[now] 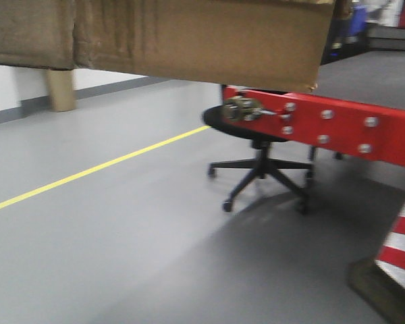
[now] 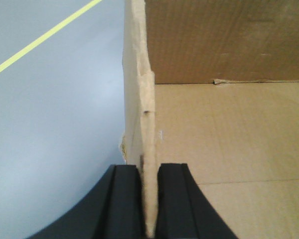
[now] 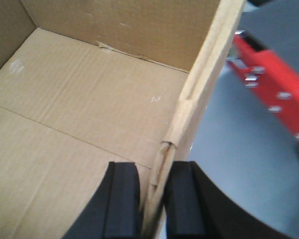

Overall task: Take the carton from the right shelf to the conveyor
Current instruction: 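Hold the carton with both grippers while the base drives to the conveyor, then lower the held carton onto the grey conveyor belt with both grippers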

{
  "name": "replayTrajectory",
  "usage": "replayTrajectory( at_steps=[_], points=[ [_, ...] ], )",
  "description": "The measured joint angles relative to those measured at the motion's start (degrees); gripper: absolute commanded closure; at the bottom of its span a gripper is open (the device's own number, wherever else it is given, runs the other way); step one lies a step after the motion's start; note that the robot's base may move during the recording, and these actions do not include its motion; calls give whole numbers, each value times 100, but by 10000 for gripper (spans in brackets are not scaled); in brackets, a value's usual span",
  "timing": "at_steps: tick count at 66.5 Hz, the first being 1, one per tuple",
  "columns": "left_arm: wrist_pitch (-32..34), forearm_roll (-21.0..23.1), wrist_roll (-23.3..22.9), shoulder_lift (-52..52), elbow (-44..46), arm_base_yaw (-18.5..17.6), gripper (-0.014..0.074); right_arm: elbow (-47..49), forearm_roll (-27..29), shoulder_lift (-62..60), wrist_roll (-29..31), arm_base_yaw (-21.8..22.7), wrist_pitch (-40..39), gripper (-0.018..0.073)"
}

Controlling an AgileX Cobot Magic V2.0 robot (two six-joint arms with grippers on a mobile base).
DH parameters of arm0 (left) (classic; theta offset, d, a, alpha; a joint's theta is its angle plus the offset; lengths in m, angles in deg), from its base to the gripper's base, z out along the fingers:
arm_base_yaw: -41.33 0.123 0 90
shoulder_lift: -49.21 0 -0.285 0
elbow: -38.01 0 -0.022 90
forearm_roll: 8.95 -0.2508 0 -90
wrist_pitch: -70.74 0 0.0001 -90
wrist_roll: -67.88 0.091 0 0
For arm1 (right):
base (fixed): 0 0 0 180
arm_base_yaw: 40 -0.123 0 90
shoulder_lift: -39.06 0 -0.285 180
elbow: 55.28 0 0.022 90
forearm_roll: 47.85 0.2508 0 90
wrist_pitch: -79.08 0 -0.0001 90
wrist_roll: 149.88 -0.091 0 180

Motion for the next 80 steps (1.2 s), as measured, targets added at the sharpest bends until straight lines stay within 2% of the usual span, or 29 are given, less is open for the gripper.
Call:
replayTrajectory(
  at_steps=[80],
  points=[
    [33,-10,0,0,0,0,605,0,0,0,0,0,0,626]
  ],
)
